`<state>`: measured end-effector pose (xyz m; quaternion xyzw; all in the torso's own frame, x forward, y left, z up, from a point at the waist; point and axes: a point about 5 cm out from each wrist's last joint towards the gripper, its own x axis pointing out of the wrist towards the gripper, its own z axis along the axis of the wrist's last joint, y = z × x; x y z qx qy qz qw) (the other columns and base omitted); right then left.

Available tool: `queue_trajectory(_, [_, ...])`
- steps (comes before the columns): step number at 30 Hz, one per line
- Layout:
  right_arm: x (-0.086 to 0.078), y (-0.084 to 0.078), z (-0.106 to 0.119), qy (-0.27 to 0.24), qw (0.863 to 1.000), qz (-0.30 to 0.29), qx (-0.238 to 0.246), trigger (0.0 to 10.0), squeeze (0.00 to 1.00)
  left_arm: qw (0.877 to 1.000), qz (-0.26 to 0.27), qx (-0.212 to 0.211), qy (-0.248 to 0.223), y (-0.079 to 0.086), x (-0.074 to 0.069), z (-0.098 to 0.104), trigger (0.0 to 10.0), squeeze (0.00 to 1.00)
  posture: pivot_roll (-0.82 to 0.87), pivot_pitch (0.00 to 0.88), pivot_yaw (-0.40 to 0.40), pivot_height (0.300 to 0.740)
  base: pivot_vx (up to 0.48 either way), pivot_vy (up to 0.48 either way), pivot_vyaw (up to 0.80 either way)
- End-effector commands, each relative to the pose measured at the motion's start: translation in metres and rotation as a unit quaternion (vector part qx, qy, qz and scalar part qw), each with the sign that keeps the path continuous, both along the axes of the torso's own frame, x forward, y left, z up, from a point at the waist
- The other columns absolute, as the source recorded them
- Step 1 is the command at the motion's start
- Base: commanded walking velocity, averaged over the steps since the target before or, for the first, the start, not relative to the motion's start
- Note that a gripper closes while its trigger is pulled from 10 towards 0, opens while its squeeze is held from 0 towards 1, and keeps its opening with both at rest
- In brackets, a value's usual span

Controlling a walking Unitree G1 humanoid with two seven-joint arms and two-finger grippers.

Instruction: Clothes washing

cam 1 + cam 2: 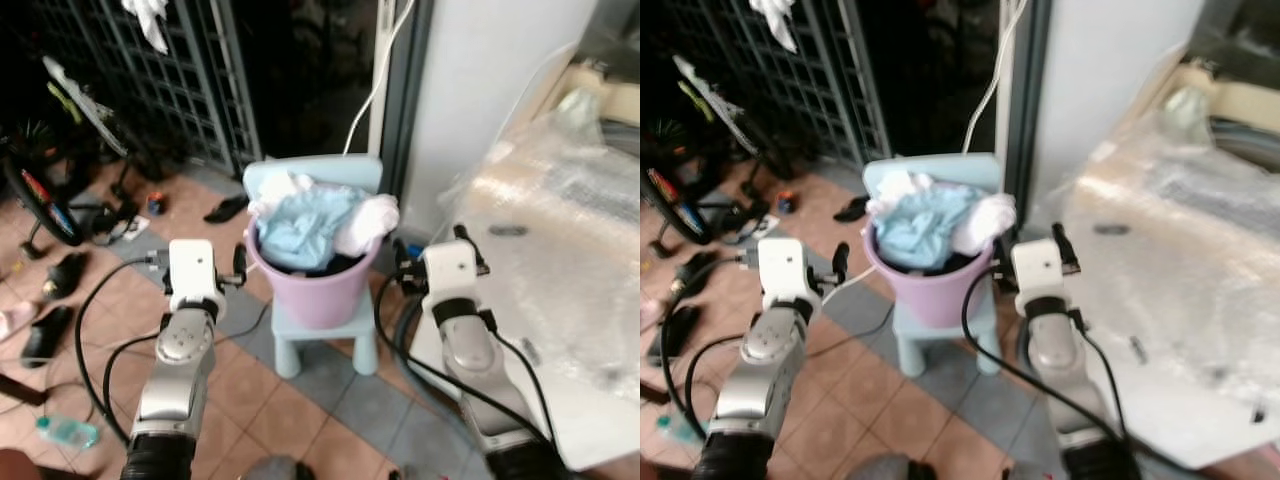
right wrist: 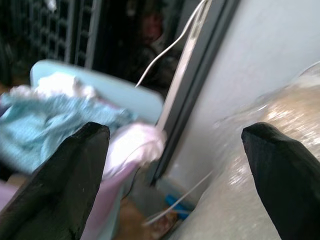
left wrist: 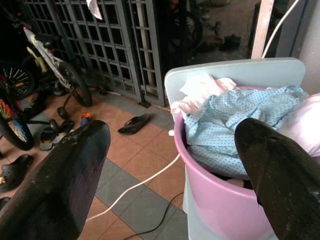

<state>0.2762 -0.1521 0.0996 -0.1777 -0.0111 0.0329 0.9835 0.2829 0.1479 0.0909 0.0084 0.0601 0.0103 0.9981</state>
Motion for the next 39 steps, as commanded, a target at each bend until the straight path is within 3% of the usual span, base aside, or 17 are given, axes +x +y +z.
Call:
queue_trajectory(1, [-0.004, -0.004, -0.001, -0.004, 0.997, -0.009, 0.078, 10.0, 0.00, 1.000, -0.014, 0.004, -0.016, -0.004, 0.001, 0.005, 10.0, 0.00, -0.03, 0.000, 0.108, 0.740, 0.000, 0.000, 0.00])
queue_trajectory(2, [-0.003, -0.005, 0.000, -0.011, 0.995, -0.012, 0.094, 10.0, 0.00, 1.000, -0.018, 0.004, -0.021, -0.005, 0.002, 0.006, 10.0, 0.00, -0.03, 0.000, 0.108, 0.740, 0.000, 0.000, 0.00])
queue_trajectory(6, [0.003, -0.005, -0.001, -0.003, 0.999, -0.046, 0.012, 10.0, 0.00, 0.999, -0.020, 0.004, -0.024, -0.001, 0.000, 0.008, 10.0, 0.00, -0.02, 0.004, 0.112, 0.740, 0.000, 0.000, 0.00])
queue_trajectory(8, [0.003, 0.003, 0.000, 0.008, 0.998, -0.022, 0.053, 10.0, 0.00, 1.000, -0.020, 0.004, -0.020, 0.003, -0.002, 0.006, 10.0, 0.00, -0.02, 0.011, 0.108, 0.740, 0.000, 0.000, 0.00])
queue_trajectory(11, [0.006, -0.004, -0.003, 0.026, 0.997, -0.047, 0.052, 10.0, 0.00, 1.000, -0.015, 0.005, -0.022, 0.006, -0.002, 0.006, 10.0, 0.00, -0.02, 0.027, 0.102, 0.740, 0.080, 0.000, 0.00])
queue_trajectory(14, [0.003, -0.001, 0.000, 0.021, 0.995, 0.007, 0.093, 10.0, 0.00, 1.000, -0.010, 0.006, -0.021, 0.006, -0.003, 0.006, 10.0, 0.00, -0.01, 0.028, 0.097, 0.740, 0.276, 0.000, 0.00])
queue_trajectory(22, [-0.001, 0.002, -0.009, 0.020, 0.998, 0.021, 0.051, 10.0, 0.00, 1.000, -0.010, 0.017, -0.009, 0.003, -0.003, -0.002, 10.0, 0.00, -0.01, 0.002, 0.025, 0.740, 0.171, 0.000, 0.00])
queue_trajectory(26, [0.005, 0.004, -0.014, 0.032, 0.998, 0.027, 0.041, 10.0, 0.00, 1.000, 0.002, 0.022, -0.016, 0.001, -0.003, -0.005, 10.0, 0.00, -0.01, 0.000, -0.019, 0.740, 0.000, 0.000, 0.00])
queue_trajectory(28, [0.006, 0.009, -0.018, 0.028, 0.999, 0.028, -0.015, 10.0, 0.00, 1.000, -0.005, 0.022, -0.011, -0.002, -0.006, -0.010, 10.0, 0.00, -0.01, 0.000, -0.012, 0.740, 0.000, 0.000, 0.00])
queue_trajectory(29, [0.004, 0.016, -0.021, 0.039, 0.997, 0.056, 0.039, 10.0, 0.00, 1.000, -0.006, 0.024, -0.010, -0.003, -0.007, -0.011, 10.0, 0.00, 0.00, 0.000, 0.004, 0.740, 0.000, 0.000, 0.00])
queue_trajectory(31, [0.005, 0.016, -0.020, 0.034, 0.997, 0.054, 0.049, 10.0, 0.00, 1.000, 0.004, 0.020, -0.007, 0.001, -0.008, -0.013, 10.0, 0.00, 0.00, 0.000, 0.016, 0.740, 0.000, 0.000, 0.00])
queue_trajectory(33, [0.007, 0.006, -0.023, 0.036, 0.998, 0.008, 0.041, 10.0, 0.00, 1.000, 0.015, 0.015, -0.001, 0.007, -0.010, -0.018, 10.0, 0.00, -0.01, 0.000, 0.027, 0.740, 0.000, 0.000, 0.00])
queue_trajectory(39, [-0.001, 0.002, -0.031, 0.049, 0.997, 0.029, 0.060, 10.0, 0.00, 1.000, 0.006, 0.021, -0.001, 0.009, -0.014, -0.023, 10.0, 0.00, -0.01, 0.000, 0.039, 0.740, 0.089, 0.000, 0.00])
